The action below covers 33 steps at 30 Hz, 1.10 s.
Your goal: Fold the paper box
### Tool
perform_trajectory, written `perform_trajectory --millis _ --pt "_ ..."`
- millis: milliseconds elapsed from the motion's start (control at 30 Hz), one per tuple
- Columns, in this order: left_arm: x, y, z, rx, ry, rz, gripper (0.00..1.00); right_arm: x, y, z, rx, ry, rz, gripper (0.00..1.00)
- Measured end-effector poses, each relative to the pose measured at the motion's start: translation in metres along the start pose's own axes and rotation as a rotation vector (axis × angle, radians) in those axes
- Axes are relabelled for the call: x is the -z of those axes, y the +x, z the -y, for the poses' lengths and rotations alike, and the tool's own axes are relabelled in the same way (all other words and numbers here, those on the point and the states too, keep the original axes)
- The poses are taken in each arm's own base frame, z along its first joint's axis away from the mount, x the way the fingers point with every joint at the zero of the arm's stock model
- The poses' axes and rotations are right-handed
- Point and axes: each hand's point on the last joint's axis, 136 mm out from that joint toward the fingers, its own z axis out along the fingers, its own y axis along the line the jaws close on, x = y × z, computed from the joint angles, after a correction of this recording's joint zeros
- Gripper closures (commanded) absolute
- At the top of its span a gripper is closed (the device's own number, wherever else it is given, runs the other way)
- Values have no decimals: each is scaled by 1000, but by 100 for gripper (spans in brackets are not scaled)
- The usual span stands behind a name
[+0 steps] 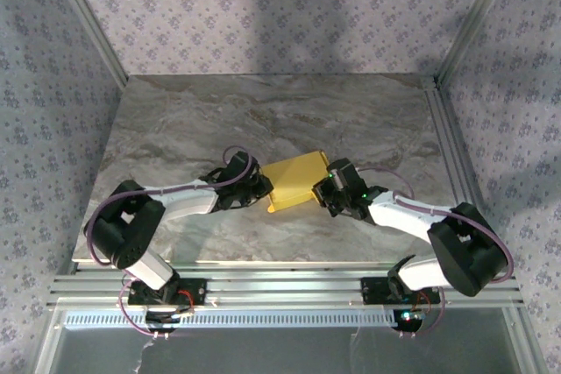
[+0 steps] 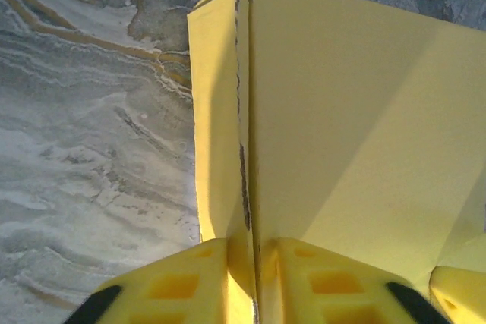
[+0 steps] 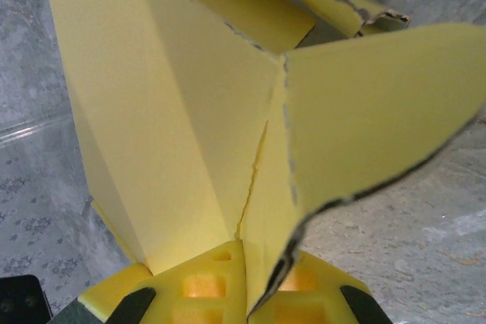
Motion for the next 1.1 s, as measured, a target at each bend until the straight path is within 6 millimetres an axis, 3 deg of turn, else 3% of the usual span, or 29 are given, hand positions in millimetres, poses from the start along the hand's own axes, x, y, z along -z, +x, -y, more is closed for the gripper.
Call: perform_trajectory --millis 133,333,433,600,767,933,1033,1100 --pt "0 0 2 -2 7 11 91 0 -2 2 3 6 4 96" --pt "0 -2 1 -10 6 14 93 10 0 7 85 64 -8 52" --pt "0 -6 -1 -24 -4 18 94 31 -4 -7 164 62 13 44" --pt "4 -22 -7 -59 -52 30 95 79 -32 -34 282 11 98 46" --pt "3 -37 -9 -117 -105 23 96 100 -67 -34 389 49 180 59" --pt "-1 -49 -7 -171 -133 18 98 73 -82 -34 513 148 117 69" --pt "0 -51 -9 -194 -146 13 98 47 -89 -21 544 221 63 68" --pt "1 -53 -8 -209 -151 9 98 34 -96 -9 534 253 30 63"
